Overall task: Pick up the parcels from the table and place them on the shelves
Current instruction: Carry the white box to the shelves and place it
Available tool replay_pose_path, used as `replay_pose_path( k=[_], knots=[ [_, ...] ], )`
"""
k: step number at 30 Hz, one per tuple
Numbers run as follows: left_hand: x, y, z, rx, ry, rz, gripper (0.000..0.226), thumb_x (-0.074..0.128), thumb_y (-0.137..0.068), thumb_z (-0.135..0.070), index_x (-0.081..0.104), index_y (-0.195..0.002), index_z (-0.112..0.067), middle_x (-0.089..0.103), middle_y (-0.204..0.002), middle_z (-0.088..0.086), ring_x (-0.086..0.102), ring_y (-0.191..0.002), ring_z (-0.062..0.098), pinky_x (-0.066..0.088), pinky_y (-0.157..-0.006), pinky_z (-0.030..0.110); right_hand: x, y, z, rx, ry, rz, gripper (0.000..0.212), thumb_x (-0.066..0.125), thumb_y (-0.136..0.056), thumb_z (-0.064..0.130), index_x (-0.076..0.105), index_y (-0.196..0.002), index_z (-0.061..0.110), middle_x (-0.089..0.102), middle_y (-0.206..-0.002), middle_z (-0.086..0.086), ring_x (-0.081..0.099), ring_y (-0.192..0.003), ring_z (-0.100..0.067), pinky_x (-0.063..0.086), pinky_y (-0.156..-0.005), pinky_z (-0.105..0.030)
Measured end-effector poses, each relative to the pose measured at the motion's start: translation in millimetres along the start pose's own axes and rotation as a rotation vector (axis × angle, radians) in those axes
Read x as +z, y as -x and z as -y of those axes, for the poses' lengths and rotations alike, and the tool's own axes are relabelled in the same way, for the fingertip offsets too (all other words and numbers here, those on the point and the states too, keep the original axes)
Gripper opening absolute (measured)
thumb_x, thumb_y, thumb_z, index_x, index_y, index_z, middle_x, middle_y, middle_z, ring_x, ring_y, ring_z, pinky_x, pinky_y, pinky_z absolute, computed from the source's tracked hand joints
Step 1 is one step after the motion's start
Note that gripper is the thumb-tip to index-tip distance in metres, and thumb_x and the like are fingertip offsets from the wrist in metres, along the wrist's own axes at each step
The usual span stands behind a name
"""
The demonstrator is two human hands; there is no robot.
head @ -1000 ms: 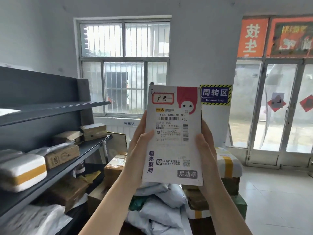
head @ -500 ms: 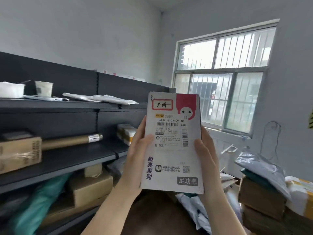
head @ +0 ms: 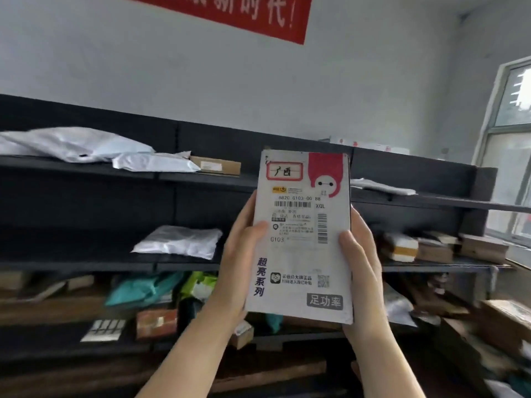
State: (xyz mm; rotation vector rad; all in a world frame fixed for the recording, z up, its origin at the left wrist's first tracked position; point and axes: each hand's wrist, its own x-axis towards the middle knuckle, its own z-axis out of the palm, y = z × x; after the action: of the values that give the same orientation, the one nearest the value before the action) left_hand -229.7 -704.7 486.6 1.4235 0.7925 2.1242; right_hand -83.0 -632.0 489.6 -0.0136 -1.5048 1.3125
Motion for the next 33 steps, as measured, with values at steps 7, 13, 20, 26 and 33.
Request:
replay_pose_path(
  k=[7, 13, 20, 26, 33],
  knots=[
    [-165, 59, -121, 0.03, -0.157, -0.132, 0.051, 0.05, -0.096, -0.022, 0.049, -0.145, -0.033, 0.068, -0.135, 0.005, 0.065, -0.122, 0.027, 0.057, -0.092, 0.043, 197, 23, -53, 0.023, -0.178, 0.117, 0.047, 0.048, -0.097, 0.029, 0.049, -0.143, 0.029, 0.066, -0.133, -0.006, 0.066, -0.117, -0.028, 0.058, -0.091, -0.047],
    [-278, 107, -195, 0.026, -0.281, -0.252, 0.044, 0.047, -0.098, -0.019, 0.057, -0.137, -0.037, 0.07, -0.131, 0.0, 0.067, -0.12, 0.023, 0.058, -0.09, 0.038, 333, 41, -97, 0.077, -0.269, 0.232, 0.046, 0.048, -0.097, 0.03, 0.049, -0.143, 0.028, 0.064, -0.135, -0.008, 0.065, -0.119, -0.032, 0.056, -0.09, -0.052],
    [-386, 131, -248, 0.033, -0.383, -0.365, 0.049, 0.049, -0.096, -0.024, 0.048, -0.145, -0.032, 0.068, -0.134, 0.002, 0.065, -0.122, 0.025, 0.057, -0.095, 0.046, 451, 42, -148, 0.129, -0.373, 0.291, 0.043, 0.051, -0.096, 0.03, 0.053, -0.14, 0.029, 0.069, -0.13, -0.004, 0.07, -0.112, -0.025, 0.06, -0.077, -0.032],
    [-478, 127, -261, 0.076, -0.409, -0.446, 0.046, 0.042, -0.099, -0.023, 0.052, -0.142, -0.035, 0.068, -0.135, -0.002, 0.065, -0.123, 0.021, 0.058, -0.091, 0.035, 531, 17, -211, 0.182, -0.402, 0.366, 0.046, 0.051, -0.097, 0.03, 0.05, -0.142, 0.025, 0.066, -0.133, -0.008, 0.066, -0.117, -0.03, 0.058, -0.086, -0.044],
    [-593, 91, -289, 0.052, -0.485, -0.611, 0.049, 0.049, -0.093, -0.032, 0.05, -0.141, -0.037, 0.069, -0.133, -0.004, 0.066, -0.12, 0.02, 0.058, -0.092, 0.041, 637, -34, -288, 0.227, -0.477, 0.419, 0.041, 0.054, -0.096, 0.029, 0.054, -0.137, 0.033, 0.07, -0.125, 0.003, 0.071, -0.11, -0.024, 0.061, -0.075, -0.03]
  ],
)
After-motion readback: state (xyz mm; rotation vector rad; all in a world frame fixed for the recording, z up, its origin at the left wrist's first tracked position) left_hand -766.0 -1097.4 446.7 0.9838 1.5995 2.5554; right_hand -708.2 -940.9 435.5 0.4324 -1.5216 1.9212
